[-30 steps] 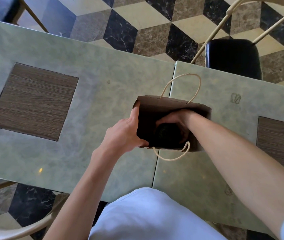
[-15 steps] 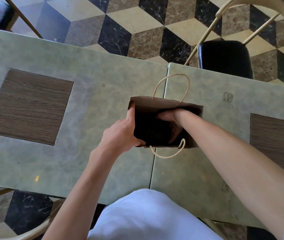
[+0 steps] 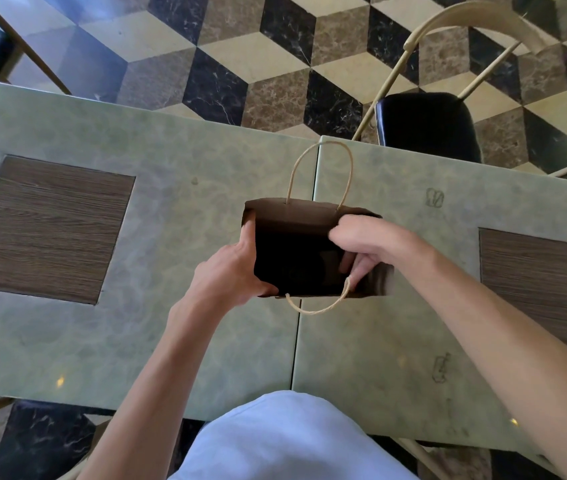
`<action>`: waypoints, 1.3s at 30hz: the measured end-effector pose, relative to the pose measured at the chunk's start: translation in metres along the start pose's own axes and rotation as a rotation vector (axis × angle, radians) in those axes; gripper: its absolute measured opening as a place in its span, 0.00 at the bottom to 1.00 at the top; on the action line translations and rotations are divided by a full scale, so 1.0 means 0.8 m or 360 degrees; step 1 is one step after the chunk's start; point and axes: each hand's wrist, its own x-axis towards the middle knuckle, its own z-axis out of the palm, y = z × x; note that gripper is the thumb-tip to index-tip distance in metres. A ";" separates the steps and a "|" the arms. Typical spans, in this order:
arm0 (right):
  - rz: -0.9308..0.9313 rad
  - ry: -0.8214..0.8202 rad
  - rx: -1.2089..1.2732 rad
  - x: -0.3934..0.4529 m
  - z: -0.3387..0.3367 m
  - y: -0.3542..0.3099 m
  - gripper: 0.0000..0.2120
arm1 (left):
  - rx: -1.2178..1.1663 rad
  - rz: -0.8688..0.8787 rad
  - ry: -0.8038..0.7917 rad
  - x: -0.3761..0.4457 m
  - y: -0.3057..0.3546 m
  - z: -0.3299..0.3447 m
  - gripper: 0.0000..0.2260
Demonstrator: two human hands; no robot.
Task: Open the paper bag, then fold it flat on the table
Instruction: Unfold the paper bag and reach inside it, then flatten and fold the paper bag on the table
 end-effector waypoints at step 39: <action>-0.1049 0.0849 0.0797 -0.034 0.050 0.160 0.18 | -0.0407 0.0357 0.0043 0.007 -0.017 0.015 0.39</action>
